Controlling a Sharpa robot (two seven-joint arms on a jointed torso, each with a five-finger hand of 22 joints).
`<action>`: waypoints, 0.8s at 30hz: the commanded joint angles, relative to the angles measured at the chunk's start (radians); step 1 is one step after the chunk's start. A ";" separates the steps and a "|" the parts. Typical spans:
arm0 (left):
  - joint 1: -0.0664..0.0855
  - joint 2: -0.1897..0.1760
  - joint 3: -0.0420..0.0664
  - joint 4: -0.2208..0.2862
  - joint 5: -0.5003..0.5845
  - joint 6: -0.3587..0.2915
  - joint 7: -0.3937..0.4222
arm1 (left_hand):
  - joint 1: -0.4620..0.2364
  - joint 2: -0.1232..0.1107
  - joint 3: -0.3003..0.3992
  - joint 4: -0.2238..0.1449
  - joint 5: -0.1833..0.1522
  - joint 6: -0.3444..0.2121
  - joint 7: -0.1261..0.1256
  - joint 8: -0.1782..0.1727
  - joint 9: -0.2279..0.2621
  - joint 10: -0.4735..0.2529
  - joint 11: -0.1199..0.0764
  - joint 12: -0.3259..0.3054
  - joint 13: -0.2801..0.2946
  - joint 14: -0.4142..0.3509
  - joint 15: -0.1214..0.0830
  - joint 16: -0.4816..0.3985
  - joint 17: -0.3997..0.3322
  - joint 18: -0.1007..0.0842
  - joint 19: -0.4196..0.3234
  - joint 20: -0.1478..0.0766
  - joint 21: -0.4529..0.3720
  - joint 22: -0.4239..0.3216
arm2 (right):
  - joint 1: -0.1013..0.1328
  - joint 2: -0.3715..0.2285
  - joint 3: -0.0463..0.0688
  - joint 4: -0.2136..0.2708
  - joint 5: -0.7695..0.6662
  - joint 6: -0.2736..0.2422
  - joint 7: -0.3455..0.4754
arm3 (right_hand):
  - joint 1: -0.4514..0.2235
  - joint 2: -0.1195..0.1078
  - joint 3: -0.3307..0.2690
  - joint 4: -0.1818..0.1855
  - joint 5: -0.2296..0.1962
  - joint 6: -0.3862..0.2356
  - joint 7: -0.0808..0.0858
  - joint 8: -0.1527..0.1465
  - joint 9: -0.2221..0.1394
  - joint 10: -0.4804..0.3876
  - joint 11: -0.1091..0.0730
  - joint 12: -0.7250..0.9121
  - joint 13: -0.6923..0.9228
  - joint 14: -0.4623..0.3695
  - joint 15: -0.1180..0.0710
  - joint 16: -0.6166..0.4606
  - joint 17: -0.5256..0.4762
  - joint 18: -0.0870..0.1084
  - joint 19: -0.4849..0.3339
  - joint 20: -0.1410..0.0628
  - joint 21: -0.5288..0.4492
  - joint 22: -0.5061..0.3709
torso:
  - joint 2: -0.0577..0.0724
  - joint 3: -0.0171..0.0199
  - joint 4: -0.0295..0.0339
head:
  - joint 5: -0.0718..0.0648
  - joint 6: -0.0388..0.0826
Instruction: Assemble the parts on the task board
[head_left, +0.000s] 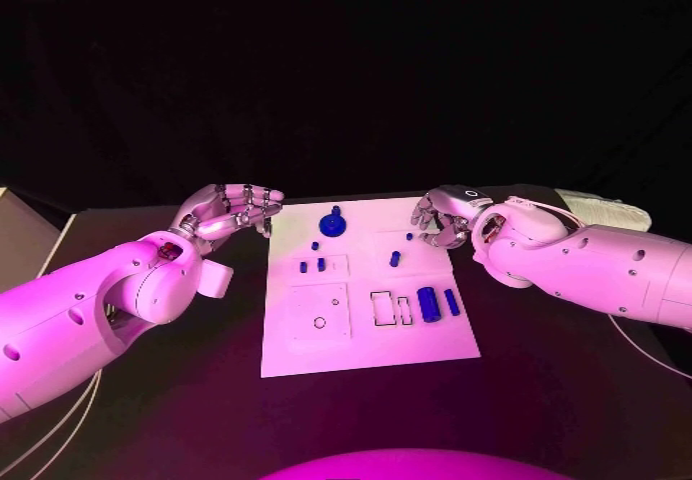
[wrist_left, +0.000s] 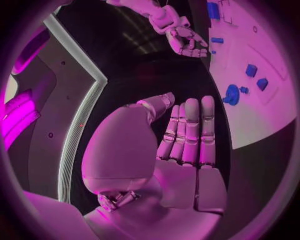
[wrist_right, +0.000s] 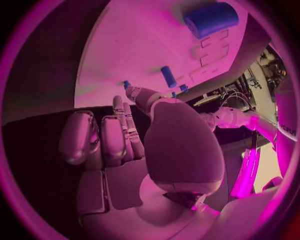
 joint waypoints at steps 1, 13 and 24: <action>-0.009 -0.007 0.008 0.019 0.087 0.010 0.064 | -0.006 -0.001 -0.006 -0.001 0.003 -0.001 0.003 0.005 -0.001 -0.005 -0.001 -0.004 -0.001 -0.004 0.002 -0.005 -0.001 0.013 0.002 0.007 -0.003 -0.001 | -0.004 0.009 0.000 -0.012 -0.107 0.033 -0.059 | -0.006 -0.003 0.002 0.006 -0.005 -0.006 0.005 -0.006 0.001 -0.011 0.002 -0.002 0.000 0.054 0.007 0.007 0.001 -0.010 0.003 0.004 0.005 0.002 | 0.001 -0.0017 0.0025 | 0.003 -0.001; -0.021 -0.020 0.021 0.041 0.094 0.001 0.072 | -0.005 -0.001 -0.009 -0.001 0.003 -0.001 0.003 0.007 -0.001 -0.007 -0.001 -0.007 -0.004 -0.003 0.002 -0.005 -0.002 0.014 0.004 0.008 -0.007 -0.004 | -0.023 0.053 -0.002 -0.048 -0.110 0.036 -0.055 | -0.010 0.002 0.000 0.010 0.002 -0.001 0.006 -0.005 0.006 -0.026 0.005 -0.001 0.001 0.048 0.010 0.021 0.000 -0.008 -0.002 0.008 0.005 0.003 | 0.003 0.0000 0.0005 | 0.007 -0.004; -0.023 -0.019 0.022 0.041 0.084 -0.018 0.075 | -0.003 0.000 -0.011 -0.001 0.003 -0.001 0.004 0.009 -0.002 -0.008 0.000 -0.009 -0.006 -0.003 0.002 -0.005 -0.002 0.014 0.007 0.008 -0.010 -0.007 | -0.027 0.070 -0.003 -0.054 -0.088 0.014 -0.036 | -0.002 0.013 0.015 0.011 0.013 0.021 0.009 0.007 0.015 -0.014 0.005 0.005 0.005 0.043 0.011 0.034 -0.001 -0.007 -0.007 0.011 0.012 0.012 | 0.003 0.0010 -0.0014 | 0.012 -0.013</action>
